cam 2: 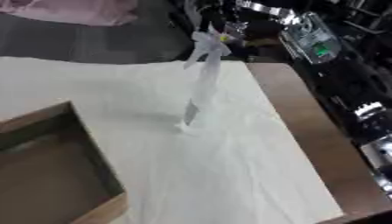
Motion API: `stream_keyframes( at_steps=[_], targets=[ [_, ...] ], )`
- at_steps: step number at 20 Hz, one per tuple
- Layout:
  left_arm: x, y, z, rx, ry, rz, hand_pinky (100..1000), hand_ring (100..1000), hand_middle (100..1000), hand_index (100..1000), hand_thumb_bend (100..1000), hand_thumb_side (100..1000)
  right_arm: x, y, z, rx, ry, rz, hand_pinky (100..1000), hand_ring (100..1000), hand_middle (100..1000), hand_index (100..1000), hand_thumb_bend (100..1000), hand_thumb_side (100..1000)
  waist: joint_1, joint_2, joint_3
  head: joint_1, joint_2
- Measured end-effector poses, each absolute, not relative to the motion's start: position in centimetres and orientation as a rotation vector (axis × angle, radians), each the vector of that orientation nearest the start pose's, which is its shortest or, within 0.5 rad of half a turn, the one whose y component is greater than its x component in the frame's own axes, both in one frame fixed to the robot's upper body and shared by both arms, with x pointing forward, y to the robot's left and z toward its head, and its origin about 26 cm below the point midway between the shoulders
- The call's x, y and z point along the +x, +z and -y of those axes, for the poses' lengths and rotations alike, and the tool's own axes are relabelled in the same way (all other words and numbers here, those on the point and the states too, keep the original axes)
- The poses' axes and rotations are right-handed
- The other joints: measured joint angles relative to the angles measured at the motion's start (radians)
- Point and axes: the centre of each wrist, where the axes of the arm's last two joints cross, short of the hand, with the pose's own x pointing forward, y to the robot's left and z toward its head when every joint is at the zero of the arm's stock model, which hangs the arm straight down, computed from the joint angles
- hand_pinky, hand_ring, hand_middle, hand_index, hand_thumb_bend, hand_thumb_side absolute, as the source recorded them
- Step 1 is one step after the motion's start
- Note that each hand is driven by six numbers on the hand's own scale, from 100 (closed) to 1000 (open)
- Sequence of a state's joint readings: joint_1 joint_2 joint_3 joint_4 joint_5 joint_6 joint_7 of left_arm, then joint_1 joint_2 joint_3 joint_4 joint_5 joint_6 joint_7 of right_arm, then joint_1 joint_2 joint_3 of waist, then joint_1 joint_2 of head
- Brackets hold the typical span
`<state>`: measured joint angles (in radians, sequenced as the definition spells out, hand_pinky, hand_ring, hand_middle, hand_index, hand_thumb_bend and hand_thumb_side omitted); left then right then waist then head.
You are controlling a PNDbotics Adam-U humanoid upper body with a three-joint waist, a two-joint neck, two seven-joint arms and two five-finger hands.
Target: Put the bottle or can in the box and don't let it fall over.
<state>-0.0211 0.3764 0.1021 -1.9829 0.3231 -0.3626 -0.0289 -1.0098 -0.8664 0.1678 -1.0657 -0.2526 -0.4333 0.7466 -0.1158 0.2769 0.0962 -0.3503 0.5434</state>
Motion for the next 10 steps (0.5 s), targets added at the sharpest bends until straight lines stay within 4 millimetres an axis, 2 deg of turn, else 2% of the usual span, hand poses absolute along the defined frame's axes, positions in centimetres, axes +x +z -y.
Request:
stream_keyframes(
  at_steps=[6,7,8,10],
  targets=[
    [26.35,13.53,-31.98,-0.019,-0.141,2.37,678,429,907,928,224,809,42.82,33.51,39.36,-0.181,1.387,1.994,1000,1000,1000,989,100,608,0.005,0.0,0.001,0.0,0.0],
    [26.35,13.52,-31.96,-0.02,-0.139,2.37,678,428,907,928,216,805,42.83,33.34,39.39,-0.177,1.385,1.991,1000,1000,1000,987,100,577,0.005,0.0,0.001,-0.001,0.0],
    [26.35,13.52,-31.96,-0.02,-0.139,2.37,678,428,907,928,225,810,42.84,33.19,39.39,-0.173,1.385,1.988,1000,1000,1000,985,100,612,0.006,0.0,0.001,-0.003,0.0],
    [26.35,13.52,-31.96,-0.021,-0.139,2.37,678,427,907,928,224,810,42.84,33.03,39.36,-0.17,1.387,1.984,1000,1000,1000,985,100,613,0.006,0.0,0.002,-0.005,0.0]
  ],
)
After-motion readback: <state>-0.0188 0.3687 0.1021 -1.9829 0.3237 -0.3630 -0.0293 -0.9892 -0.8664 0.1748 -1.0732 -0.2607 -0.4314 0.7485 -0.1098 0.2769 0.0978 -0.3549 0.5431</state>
